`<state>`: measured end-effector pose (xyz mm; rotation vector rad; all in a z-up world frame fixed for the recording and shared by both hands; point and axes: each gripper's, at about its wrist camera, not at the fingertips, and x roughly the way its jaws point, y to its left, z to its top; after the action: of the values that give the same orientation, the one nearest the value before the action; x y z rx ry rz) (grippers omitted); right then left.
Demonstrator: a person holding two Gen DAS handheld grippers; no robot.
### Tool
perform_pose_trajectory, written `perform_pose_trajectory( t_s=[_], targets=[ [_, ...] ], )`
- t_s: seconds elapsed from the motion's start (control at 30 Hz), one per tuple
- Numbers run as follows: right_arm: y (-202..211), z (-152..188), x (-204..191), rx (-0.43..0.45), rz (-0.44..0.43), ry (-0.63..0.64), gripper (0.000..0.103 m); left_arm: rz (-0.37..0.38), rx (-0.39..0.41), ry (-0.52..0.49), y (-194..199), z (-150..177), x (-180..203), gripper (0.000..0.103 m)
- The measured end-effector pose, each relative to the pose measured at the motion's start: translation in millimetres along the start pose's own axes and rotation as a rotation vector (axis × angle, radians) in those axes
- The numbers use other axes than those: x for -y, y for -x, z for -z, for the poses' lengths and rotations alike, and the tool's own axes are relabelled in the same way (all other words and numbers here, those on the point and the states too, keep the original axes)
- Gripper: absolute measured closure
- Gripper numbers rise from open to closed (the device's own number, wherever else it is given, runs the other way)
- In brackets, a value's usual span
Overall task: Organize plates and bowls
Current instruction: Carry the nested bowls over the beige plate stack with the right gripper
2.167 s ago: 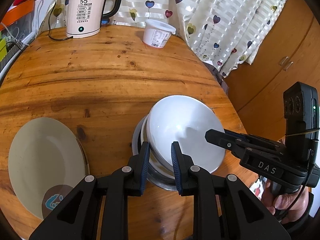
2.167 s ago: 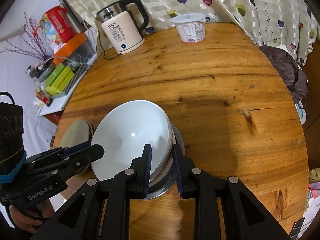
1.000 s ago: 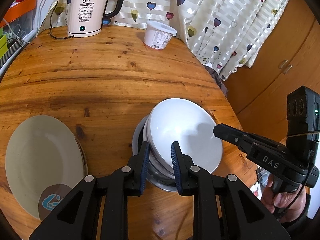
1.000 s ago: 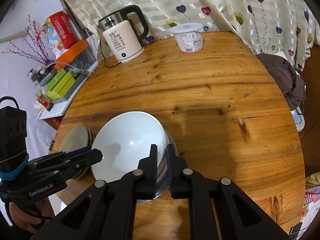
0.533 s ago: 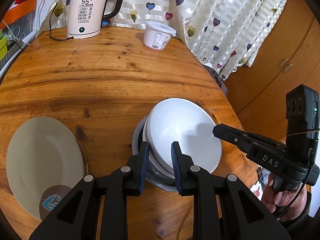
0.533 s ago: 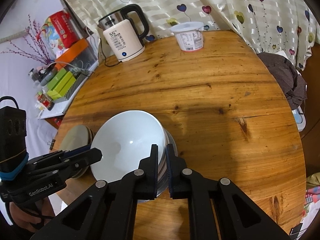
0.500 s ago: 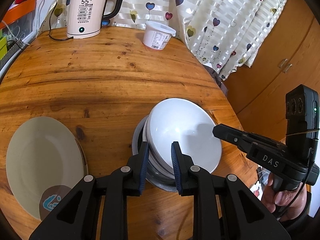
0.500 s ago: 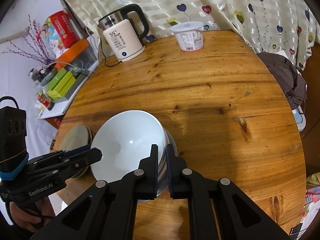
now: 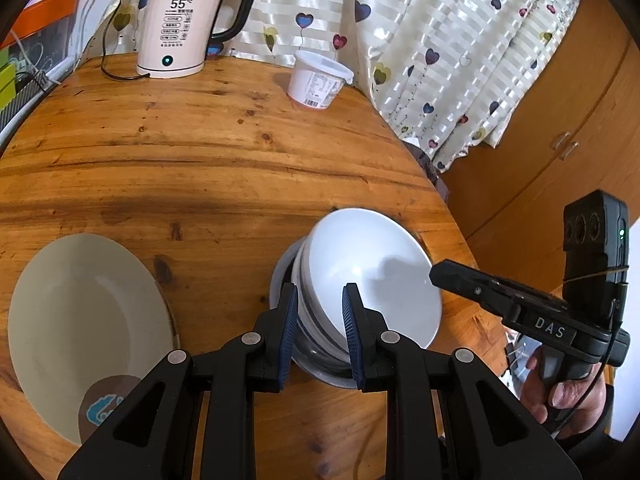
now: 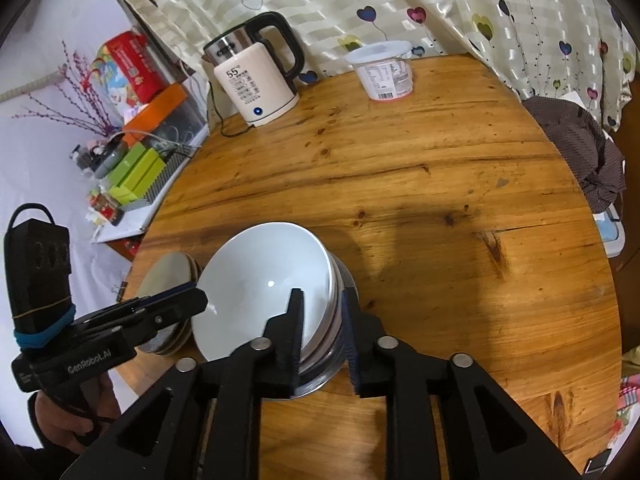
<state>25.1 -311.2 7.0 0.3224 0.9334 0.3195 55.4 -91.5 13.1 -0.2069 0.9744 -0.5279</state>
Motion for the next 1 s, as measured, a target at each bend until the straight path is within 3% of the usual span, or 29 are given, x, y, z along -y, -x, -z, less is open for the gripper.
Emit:
perform_pose_trajectory(
  t_s=[0.17, 0.4, 1.0],
  targets=[
    [5.9, 0.6, 4.0, 0.021, -0.010, -0.011, 0.072, 0.001, 0.028, 0.032, 8.6, -0.5, -10.5, 0.080],
    [15.9, -0.1, 12.8, 0.053, -0.041, -0.045, 0.072, 0.003, 0.055, 0.069, 16.1, -0.7, -23.9, 0.080],
    [10.7, 14.9, 50.0, 0.005, -0.120, -0.173, 0.072, 0.059, 0.001, 0.177, -0.3, 16.2, -52.2, 0.080]
  ],
)
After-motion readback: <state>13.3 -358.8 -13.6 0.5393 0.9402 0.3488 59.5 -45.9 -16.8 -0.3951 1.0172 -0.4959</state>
